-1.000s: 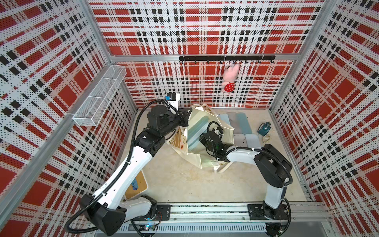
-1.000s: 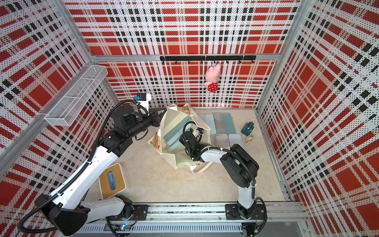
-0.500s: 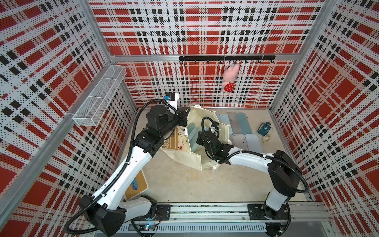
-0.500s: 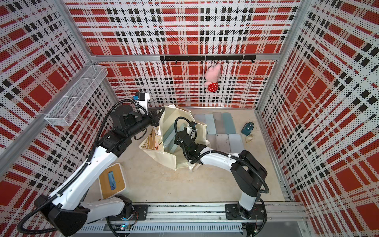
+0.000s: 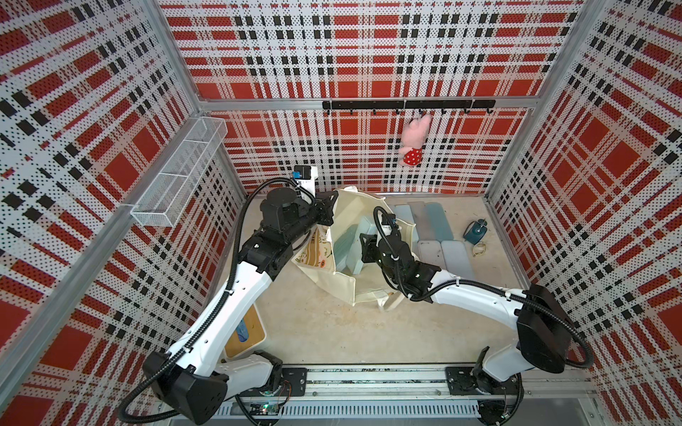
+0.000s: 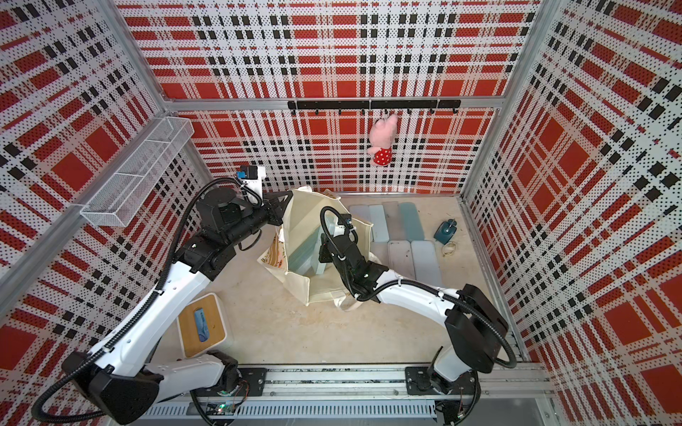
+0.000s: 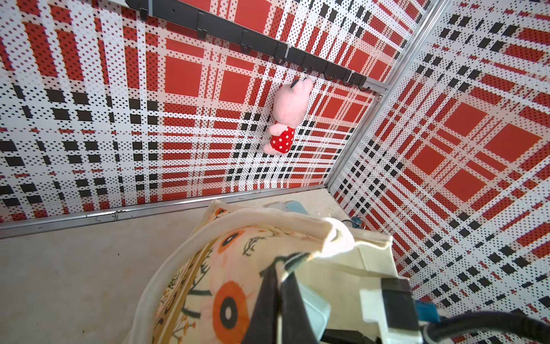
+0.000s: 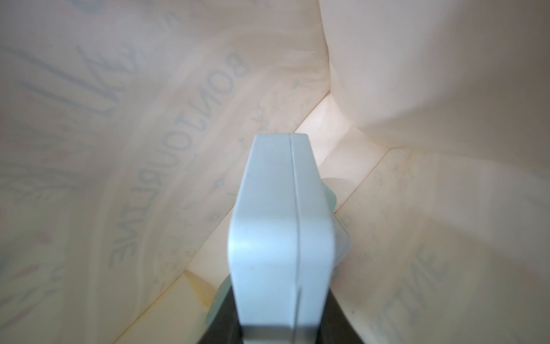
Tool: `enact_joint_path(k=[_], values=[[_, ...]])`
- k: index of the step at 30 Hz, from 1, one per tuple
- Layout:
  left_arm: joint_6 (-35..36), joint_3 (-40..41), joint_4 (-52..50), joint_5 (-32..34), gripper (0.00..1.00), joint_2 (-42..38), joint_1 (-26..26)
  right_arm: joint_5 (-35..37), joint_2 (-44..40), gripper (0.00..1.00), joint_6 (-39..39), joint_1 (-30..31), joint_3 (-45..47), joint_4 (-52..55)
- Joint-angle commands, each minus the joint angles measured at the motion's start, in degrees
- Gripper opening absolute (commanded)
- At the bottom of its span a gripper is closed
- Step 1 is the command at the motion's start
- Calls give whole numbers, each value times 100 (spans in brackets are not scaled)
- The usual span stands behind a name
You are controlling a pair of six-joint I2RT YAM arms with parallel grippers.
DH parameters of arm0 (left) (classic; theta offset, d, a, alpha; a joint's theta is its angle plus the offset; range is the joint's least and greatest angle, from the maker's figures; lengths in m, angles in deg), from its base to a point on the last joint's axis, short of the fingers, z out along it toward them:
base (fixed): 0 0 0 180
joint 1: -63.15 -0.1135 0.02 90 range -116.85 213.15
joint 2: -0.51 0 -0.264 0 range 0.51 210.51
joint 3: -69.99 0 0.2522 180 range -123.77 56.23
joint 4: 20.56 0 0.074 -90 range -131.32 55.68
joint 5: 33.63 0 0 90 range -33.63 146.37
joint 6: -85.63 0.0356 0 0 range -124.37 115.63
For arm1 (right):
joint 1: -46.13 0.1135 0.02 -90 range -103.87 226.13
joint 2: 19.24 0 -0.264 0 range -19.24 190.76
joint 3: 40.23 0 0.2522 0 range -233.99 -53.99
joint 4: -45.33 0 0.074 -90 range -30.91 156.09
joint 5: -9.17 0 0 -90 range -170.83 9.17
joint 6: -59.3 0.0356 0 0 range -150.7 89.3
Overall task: Take out the pencil case from the canvas bag
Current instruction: Pick up the pencil case from the canvas bag, then place the pencil case at the center of the board.
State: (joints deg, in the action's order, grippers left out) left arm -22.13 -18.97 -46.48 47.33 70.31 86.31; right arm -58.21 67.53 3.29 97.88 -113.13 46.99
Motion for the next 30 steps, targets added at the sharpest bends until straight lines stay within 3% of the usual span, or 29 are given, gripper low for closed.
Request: enact_joint_path(k=[1, 15, 30], values=[[13, -74, 645, -141, 0, -74, -151, -336, -438, 27, -655, 36, 126, -521], [22, -4, 673, -261, 0, 29, -502, -1126, -1364, 27, -1136, -127, 143, -281], [161, -406, 210, -77, 0, 238, -1482, -2067, -2205, 24, -1377, -687, 30, 512]])
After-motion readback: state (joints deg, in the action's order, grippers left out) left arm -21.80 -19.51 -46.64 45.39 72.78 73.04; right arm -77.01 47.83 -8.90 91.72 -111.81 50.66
